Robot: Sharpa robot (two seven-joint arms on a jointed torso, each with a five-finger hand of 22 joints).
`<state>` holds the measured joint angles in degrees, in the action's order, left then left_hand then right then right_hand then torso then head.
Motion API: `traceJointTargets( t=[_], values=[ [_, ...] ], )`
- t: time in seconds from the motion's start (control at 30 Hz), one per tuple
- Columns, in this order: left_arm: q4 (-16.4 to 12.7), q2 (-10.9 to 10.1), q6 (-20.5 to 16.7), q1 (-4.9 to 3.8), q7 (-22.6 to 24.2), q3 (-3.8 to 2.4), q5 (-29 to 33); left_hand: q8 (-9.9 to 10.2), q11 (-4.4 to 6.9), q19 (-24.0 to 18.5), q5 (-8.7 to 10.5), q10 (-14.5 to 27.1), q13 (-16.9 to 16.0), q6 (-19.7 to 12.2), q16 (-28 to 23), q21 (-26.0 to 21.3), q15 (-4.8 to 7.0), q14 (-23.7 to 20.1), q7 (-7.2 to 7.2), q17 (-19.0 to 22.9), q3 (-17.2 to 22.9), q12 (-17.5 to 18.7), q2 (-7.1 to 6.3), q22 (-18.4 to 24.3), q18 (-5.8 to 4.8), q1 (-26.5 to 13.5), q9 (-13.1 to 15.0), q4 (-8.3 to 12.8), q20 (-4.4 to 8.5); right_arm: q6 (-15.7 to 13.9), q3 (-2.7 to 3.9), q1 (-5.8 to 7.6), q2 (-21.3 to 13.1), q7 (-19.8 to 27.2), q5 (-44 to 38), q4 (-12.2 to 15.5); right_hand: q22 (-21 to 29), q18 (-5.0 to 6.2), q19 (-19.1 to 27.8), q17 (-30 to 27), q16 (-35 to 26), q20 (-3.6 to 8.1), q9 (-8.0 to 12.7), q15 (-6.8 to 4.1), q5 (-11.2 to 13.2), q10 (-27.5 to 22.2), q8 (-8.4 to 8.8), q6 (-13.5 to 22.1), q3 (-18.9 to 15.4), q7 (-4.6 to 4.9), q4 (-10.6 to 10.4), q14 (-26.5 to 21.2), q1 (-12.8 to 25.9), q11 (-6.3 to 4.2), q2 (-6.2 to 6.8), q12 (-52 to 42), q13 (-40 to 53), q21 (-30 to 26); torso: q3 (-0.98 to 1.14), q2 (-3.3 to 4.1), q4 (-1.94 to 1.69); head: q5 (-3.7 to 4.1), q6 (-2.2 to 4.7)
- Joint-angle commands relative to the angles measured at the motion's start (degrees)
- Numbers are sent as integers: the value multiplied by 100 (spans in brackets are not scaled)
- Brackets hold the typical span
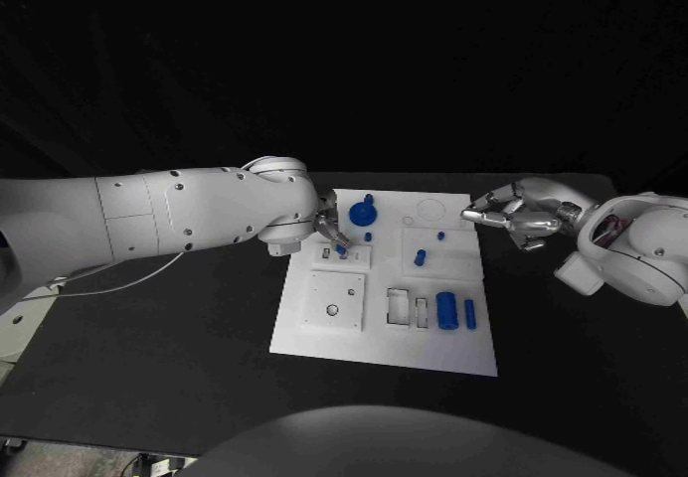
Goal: Assemble the parts on the task board
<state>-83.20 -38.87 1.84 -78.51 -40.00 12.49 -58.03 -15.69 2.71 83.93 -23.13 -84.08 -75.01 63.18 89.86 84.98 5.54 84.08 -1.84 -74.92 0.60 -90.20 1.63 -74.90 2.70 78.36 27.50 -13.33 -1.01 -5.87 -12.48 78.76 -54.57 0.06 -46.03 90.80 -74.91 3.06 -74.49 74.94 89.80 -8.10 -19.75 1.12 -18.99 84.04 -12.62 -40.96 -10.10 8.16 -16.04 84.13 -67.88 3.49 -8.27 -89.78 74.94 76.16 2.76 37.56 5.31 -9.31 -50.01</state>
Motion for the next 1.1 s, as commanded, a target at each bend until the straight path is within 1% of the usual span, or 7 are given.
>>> traceJointTargets(
  t=[0.03, 0.5, 0.7, 0.83, 1.1],
  values=[
    [15, 16, 82, 4, -764, 0, 52, 2, 25, 55, 19, -592, -1499, 3, 14, -24, 19, 592, 55, -1508, 44, 20, -13, -582, -42, 18, 17, -6, 27, 109, -1, -6, 1, 0, -3, 1, -942, 121, 43, 1506, 20, 12, 8, 36, -16, 596, -19, -32, 4, 15, 29, 587, -34, 40, 6, -22, 1506, -29, 2, 3, 2, 6, 1],
    [61, 45, 128, 26, -765, 2, 69, 22, 18, 83, 44, -592, -1499, -16, 14, 0, 14, 592, 48, -1508, 93, 20, -39, -628, -53, -8, 32, -28, 24, 144, -1, -8, -3, -21, 6, 5, -934, 127, 64, 1506, 20, 12, 9, 36, -13, 596, -18, -30, 0, 15, 22, 587, -32, 40, 5, -22, 1506, -49, 2, 2, -4, 36, 1],
    [73, 69, 150, 45, -755, 2, 69, 24, 17, 89, 49, -592, -1499, -17, 14, 6, 13, 592, 47, -1508, 100, 20, -42, -639, -56, -12, 35, -32, 24, 159, -1, -8, 0, -30, 11, 3, -931, 129, 72, 1506, 20, 11, 9, 36, -13, 596, -18, -30, 0, 15, 22, 587, -33, 40, 5, -22, 1506, -56, -1, 0, 2, 26, 1],
    [80, 76, 151, 53, -751, 2, 69, 27, 16, 83, 57, -592, -1499, -20, 14, -1, 12, 592, 46, -1508, 111, 20, -47, -629, -53, -17, 39, -35, 23, 167, -1, -8, -2, -38, 14, 2, -931, 129, 73, 1506, 20, 11, 9, 36, -13, 596, -17, -29, 0, 15, 22, 587, -33, 40, 5, -22, 1506, -57, 4, -1, -3, 27, 1],
    [98, 78, 170, 60, -756, 3, 74, 30, 14, 79, 64, -592, -1499, -22, 14, -5, 11, 592, 45, -1508, 119, 20, -51, -622, -51, -19, 42, -37, 22, 178, -1, -8, 0, -48, 31, 0, -926, 133, 87, 1506, 20, 11, 10, 36, -13, 596, -17, -28, -1, 14, 22, 587, -35, 40, 6, -22, 1506, -70, 3, -1, -1, 28, 1]
  ],
)
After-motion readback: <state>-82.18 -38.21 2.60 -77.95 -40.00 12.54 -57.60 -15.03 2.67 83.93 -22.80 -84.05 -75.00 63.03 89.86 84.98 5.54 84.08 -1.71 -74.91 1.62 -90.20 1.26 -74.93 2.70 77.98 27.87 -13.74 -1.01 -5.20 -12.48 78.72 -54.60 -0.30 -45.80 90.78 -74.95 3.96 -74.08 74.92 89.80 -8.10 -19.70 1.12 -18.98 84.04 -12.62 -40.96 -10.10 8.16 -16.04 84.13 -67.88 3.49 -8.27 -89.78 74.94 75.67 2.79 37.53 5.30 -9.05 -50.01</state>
